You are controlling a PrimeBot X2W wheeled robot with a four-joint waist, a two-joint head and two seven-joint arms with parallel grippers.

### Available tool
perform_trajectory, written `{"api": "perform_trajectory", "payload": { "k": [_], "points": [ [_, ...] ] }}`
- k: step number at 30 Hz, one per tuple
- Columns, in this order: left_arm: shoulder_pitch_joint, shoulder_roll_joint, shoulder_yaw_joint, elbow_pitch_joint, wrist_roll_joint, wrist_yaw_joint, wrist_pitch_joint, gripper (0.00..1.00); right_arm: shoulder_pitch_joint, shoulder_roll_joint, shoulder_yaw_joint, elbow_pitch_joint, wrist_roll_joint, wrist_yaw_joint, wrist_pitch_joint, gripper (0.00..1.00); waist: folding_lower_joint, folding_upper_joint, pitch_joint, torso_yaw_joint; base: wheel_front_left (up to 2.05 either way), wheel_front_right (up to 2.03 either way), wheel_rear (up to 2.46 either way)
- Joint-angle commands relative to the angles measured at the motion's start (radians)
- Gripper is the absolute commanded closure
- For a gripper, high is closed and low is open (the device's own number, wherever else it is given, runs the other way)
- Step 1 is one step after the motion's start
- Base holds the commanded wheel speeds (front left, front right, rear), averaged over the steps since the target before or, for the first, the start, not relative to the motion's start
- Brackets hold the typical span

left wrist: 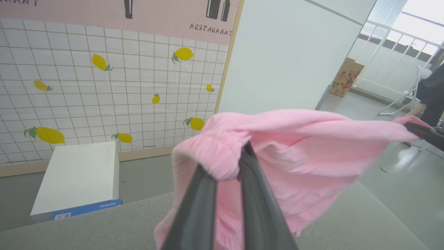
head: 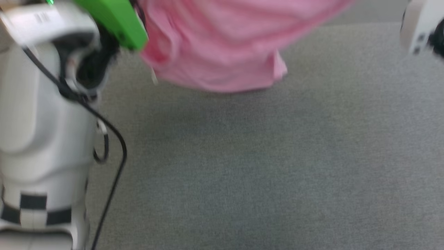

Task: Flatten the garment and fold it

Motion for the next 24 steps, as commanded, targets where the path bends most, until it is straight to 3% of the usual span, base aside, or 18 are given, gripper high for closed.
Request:
{"api": "perform_trajectory", "payload": {
  "k": [1, 7, 12, 18, 24],
  "points": [
    [-0.077, -0.007, 0.012, 0.044, 0.028, 0.017, -0.027, 1.0, -0.073, 0.003, 0.006, 0.042, -0.024, -0.001, -0.036, 1.0, 0.0, -0.0001, 0.14, 0.002, 0.0, 0.0, 0.0],
    [-0.316, -0.044, 0.046, 0.209, 0.088, 0.045, -0.195, 1.0, -0.304, 0.032, -0.018, 0.201, -0.11, -0.001, -0.226, 1.0, 0.0, -0.0001, 0.235, 0.008, 0.0, 0.0, 0.0],
    [-0.35, -0.064, 0.048, 0.304, 0.077, 0.007, -0.278, 1.0, -0.332, 0.056, -0.027, 0.297, -0.117, -0.001, -0.327, 1.0, 0.0, -0.0001, 0.24, 0.022, 0.0, 0.0, 0.0],
    [-0.143, -0.023, -0.042, 0.325, 0.07, -0.092, -0.247, 1.0, -0.118, 0.021, 0.077, 0.306, -0.015, -0.001, -0.283, 1.0, 0.0, -0.0001, 0.176, 0.041, 0.0, 0.0, 0.0],
    [0.255, 0.054, -0.137, 0.19, 0.032, -0.118, -0.167, 1.0, 0.228, -0.067, 0.162, 0.148, 0.136, -0.001, -0.173, 1.0, 0.0, -0.0001, 0.081, 0.037, 0.0, 0.0, 0.0]
  ]
}}
